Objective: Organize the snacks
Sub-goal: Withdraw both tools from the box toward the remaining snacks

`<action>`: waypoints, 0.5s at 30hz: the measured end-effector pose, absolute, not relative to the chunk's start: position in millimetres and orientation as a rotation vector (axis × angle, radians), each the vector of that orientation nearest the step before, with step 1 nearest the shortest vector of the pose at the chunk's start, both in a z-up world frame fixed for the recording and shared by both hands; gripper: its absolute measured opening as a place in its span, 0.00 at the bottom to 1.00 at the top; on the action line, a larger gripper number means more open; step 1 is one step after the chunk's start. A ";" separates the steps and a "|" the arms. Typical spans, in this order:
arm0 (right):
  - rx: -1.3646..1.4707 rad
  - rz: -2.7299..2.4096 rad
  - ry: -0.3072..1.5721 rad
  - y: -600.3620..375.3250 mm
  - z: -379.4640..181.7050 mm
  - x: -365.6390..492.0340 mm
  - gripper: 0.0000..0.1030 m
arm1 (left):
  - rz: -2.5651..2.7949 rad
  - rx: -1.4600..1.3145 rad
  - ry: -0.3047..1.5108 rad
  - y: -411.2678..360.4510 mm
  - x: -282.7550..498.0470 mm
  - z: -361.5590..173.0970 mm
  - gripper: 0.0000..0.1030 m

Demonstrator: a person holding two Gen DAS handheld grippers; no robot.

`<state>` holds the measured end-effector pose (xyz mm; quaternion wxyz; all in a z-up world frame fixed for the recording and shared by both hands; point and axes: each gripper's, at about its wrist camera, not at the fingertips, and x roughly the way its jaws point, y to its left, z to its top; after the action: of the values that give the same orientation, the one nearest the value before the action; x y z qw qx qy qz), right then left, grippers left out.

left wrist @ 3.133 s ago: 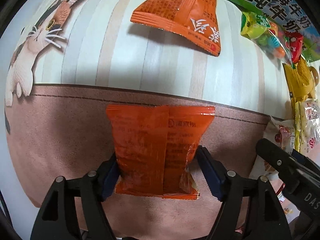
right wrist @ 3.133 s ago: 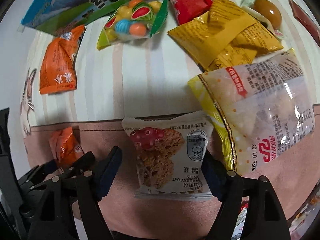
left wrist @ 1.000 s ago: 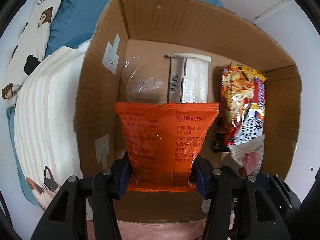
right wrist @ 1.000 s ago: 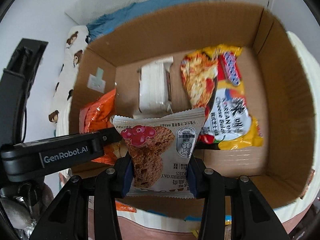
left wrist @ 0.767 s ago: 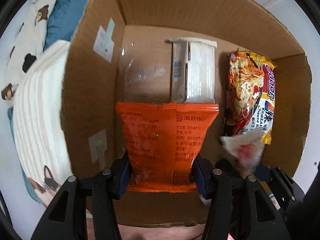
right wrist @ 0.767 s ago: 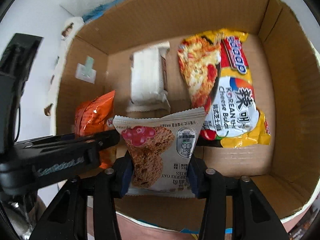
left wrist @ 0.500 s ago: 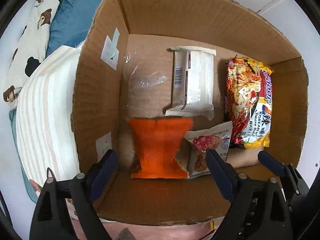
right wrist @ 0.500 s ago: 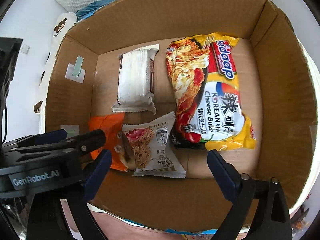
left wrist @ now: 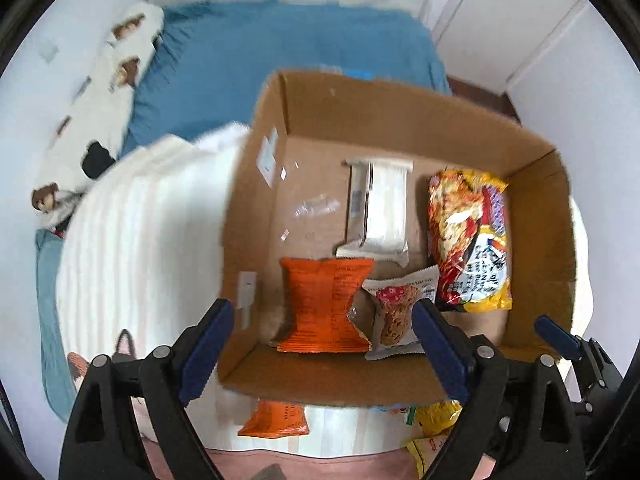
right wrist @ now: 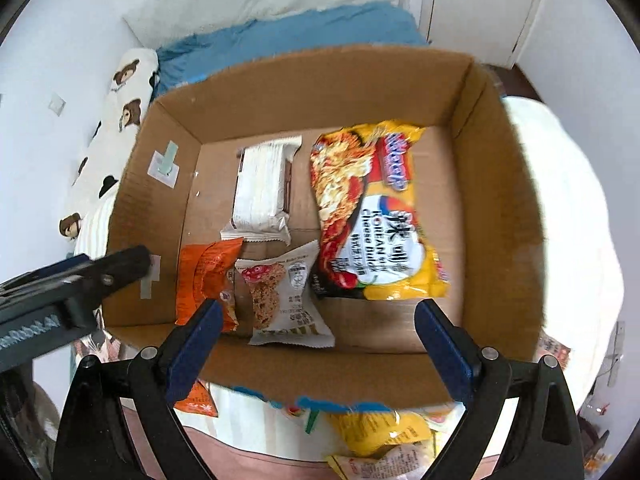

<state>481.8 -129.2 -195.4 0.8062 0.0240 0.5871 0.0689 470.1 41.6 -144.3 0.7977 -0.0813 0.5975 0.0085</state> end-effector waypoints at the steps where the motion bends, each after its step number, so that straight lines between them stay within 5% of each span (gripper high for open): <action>1: 0.056 0.146 1.238 -132.3 -190.1 475.8 0.95 | 0.026 -0.169 1.256 45.9 464.1 -140.6 0.88; 15: 0.126 0.157 1.045 -156.0 -125.9 388.0 0.95 | 0.059 -0.159 1.015 56.1 361.2 -85.4 0.88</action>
<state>388.0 -156.0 -125.9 0.8617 0.0601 0.4983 0.0751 361.2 56.1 -85.4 0.8705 -0.0762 0.4854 0.0283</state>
